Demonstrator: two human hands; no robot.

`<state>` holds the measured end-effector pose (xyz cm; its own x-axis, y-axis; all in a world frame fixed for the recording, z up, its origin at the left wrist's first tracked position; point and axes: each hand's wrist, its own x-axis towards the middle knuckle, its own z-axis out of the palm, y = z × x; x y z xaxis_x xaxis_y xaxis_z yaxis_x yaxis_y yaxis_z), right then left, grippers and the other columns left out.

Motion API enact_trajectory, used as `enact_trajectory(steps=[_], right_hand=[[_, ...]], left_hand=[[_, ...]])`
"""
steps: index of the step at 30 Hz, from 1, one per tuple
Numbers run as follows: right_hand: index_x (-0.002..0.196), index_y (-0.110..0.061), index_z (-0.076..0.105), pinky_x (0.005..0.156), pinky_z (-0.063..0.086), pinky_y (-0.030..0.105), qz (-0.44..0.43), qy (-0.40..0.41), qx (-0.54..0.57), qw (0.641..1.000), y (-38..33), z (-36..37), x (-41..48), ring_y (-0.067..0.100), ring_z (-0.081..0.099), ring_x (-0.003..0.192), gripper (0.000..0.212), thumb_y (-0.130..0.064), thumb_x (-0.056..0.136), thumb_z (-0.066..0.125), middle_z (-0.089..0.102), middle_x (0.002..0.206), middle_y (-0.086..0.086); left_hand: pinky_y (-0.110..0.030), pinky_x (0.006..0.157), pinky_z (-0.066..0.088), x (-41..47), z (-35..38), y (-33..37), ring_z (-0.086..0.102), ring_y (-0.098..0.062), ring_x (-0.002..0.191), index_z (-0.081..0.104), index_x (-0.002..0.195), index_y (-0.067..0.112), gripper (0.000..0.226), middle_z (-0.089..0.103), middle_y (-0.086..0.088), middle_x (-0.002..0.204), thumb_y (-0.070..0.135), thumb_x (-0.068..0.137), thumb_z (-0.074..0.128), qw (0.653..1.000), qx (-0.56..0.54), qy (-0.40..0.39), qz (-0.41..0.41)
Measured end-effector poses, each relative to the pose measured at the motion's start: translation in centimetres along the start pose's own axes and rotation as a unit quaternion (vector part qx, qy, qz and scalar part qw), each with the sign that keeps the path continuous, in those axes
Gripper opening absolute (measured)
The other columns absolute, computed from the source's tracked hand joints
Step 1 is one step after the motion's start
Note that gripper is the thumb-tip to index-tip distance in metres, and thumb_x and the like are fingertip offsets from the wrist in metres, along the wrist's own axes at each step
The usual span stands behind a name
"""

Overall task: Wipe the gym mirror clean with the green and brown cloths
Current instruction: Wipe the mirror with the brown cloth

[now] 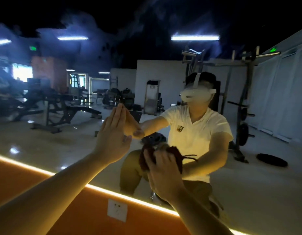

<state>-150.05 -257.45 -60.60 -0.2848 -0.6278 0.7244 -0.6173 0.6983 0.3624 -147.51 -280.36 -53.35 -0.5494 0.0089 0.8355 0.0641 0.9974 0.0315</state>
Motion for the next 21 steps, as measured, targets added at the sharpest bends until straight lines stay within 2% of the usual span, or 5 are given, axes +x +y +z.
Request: enact_trajectory(steps=[4, 8, 14, 17, 21], right_hand=[[0.132, -0.021, 0.063, 0.083, 0.055, 0.035, -0.123, -0.049, -0.039, 0.990, 1.8, -0.2, -1.5, 0.021, 0.060, 0.096, 0.077, -0.038, 0.061, 0.088, 0.061, 0.107, 0.006], [0.148, -0.014, 0.048, 0.089, 0.052, 0.053, -0.001, 0.130, -0.033, 0.991, 6.5, -5.3, 5.5, 0.039, 0.061, 0.106, 0.068, -0.016, 0.086, 0.076, 0.056, 0.117, 0.021], [0.143, -0.011, 0.055, 0.091, 0.045, 0.053, 0.214, 0.306, -0.043, 0.927, 8.8, -9.1, 16.7, 0.046, 0.054, 0.109, 0.046, -0.014, 0.097, 0.053, 0.055, 0.121, 0.030], [0.144, -0.009, 0.053, 0.092, 0.047, 0.053, 0.156, 0.268, -0.069, 0.948, 1.9, -3.9, 17.3, 0.042, 0.054, 0.112, 0.048, -0.017, 0.098, 0.051, 0.056, 0.121, 0.028], [0.146, -0.009, 0.053, 0.094, 0.051, 0.048, 0.050, 0.129, -0.019, 0.990, -6.8, 2.8, 12.5, 0.035, 0.047, 0.118, 0.064, -0.018, 0.084, 0.069, 0.042, 0.127, 0.019]], left_hand=[[-0.048, 0.127, 0.020, -2.3, 0.0, -2.4, 0.011, -0.026, 0.159, 0.012, 0.165, 0.008, 0.085, 0.011, -0.008, 0.173, 0.035, 0.093, 0.050, 1.000, -0.015, -0.008, 0.026], [-0.046, 0.124, 0.023, -2.5, -0.3, -5.5, 0.023, -0.031, 0.156, 0.021, 0.163, 0.005, 0.085, 0.022, -0.012, 0.170, 0.036, 0.091, 0.055, 0.999, -0.029, 0.023, -0.017], [-0.051, 0.124, 0.023, -1.3, -0.3, -8.4, 0.018, -0.035, 0.157, 0.018, 0.163, 0.004, 0.082, 0.016, -0.018, 0.170, 0.045, 0.097, 0.044, 0.992, -0.063, 0.081, -0.079], [-0.047, 0.124, 0.020, -1.0, 0.1, -9.4, 0.013, -0.034, 0.158, 0.018, 0.163, 0.002, 0.074, 0.011, -0.019, 0.171, 0.044, 0.105, 0.036, 0.982, -0.089, 0.129, -0.102], [-0.050, 0.125, 0.024, -1.1, 1.4, -11.5, 0.015, -0.036, 0.158, 0.020, 0.162, -0.001, 0.066, 0.013, -0.022, 0.170, 0.036, 0.108, 0.034, 0.977, -0.091, 0.171, -0.083]])
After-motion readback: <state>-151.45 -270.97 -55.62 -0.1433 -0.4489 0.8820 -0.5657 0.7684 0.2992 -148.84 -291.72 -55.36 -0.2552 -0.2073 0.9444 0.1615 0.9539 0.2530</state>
